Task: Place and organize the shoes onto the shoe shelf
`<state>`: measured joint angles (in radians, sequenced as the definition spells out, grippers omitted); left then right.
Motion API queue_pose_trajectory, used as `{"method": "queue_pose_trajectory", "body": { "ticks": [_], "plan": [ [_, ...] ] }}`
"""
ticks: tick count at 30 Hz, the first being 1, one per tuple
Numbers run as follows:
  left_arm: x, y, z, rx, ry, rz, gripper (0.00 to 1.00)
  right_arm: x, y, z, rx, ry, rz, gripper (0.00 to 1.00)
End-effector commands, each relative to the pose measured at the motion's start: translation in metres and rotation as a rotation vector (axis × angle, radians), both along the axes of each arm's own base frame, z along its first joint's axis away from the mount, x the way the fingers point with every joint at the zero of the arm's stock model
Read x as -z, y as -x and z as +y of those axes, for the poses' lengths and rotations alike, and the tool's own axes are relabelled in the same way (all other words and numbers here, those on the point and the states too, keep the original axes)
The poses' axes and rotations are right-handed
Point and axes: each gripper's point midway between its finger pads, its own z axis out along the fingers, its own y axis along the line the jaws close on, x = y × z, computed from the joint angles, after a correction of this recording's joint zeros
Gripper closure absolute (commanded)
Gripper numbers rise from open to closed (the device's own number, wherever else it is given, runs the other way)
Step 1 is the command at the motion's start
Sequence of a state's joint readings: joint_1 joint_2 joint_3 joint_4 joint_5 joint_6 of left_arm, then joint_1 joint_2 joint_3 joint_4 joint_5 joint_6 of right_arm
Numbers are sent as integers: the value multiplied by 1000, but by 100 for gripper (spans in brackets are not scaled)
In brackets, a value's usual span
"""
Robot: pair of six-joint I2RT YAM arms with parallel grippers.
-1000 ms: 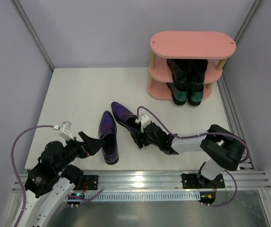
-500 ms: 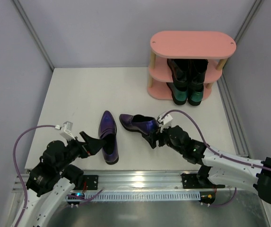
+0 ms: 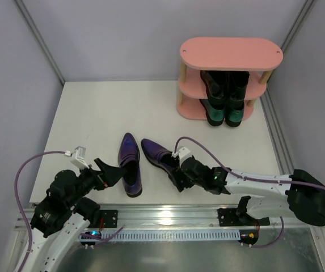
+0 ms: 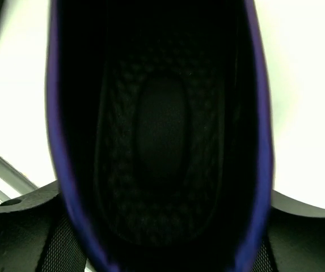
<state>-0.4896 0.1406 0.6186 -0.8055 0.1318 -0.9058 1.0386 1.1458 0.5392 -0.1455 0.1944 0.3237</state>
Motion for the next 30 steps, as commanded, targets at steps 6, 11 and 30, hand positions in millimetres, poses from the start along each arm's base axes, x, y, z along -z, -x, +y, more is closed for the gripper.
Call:
{"method": "queue_pose_trajectory", "body": {
  "ticks": [6,11,30],
  "plan": [
    [-5,-1,-4,14,16,-20,0,36,56,26,-73,100,120,54],
    [-7,0,0,7,7,-28,0,22,51,38,-78,66,85,0],
    [-10,0,-1,14,4,-38,0,-15,8,48,80,184,-37,0]
  ]
}}
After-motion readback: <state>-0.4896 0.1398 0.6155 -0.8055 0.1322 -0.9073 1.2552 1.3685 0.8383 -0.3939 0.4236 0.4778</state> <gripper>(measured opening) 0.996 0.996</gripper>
